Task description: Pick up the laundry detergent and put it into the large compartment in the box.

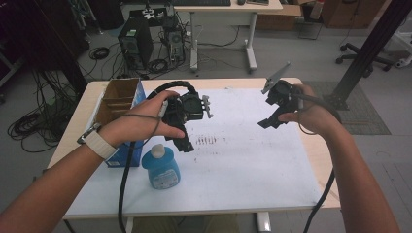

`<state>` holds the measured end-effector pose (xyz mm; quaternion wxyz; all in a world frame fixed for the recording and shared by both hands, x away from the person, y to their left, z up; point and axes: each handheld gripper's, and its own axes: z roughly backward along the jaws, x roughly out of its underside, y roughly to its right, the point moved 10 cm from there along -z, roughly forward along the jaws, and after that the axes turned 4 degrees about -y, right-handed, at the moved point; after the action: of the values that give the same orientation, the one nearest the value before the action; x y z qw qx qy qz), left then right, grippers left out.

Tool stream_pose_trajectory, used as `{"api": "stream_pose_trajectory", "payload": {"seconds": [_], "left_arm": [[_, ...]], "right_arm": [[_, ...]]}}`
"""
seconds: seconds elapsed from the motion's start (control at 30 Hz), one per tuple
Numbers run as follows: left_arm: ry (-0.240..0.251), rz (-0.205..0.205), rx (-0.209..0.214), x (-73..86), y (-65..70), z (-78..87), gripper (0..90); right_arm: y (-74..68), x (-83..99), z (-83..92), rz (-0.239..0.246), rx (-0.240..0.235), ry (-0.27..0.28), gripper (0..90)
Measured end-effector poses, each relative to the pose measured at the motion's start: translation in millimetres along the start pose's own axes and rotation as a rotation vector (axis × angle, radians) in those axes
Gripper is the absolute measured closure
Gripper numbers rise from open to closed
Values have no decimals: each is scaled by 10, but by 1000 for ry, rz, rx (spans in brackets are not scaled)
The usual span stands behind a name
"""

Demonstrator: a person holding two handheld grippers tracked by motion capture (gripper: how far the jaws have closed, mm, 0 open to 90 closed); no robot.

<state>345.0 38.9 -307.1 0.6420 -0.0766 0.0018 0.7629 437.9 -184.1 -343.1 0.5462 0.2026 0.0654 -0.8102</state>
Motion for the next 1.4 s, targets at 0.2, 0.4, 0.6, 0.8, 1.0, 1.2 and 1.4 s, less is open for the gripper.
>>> {"api": "stream_pose_trajectory", "payload": {"seconds": [0.2,0.4,0.6,0.8,1.0,1.2,1.4], "left_arm": [[2,9,-4,8,-5,12,111],[8,19,-4,13,-11,30,101],[9,29,-7,15,5,51,93],[6,34,-13,12,15,95,91],[1,57,-21,18,11,127,92],[-7,93,-27,44,3,146,83],[-5,147,-27,88,-7,181,88]], "right_arm": [[7,-2,3,1,0,3,103],[17,-5,-5,1,0,1,103],[9,-18,-12,6,0,1,103],[0,-23,0,9,0,7,103],[-5,-24,17,10,2,9,103],[-15,-29,13,14,1,7,103],[-30,-35,9,16,0,7,103]]}}
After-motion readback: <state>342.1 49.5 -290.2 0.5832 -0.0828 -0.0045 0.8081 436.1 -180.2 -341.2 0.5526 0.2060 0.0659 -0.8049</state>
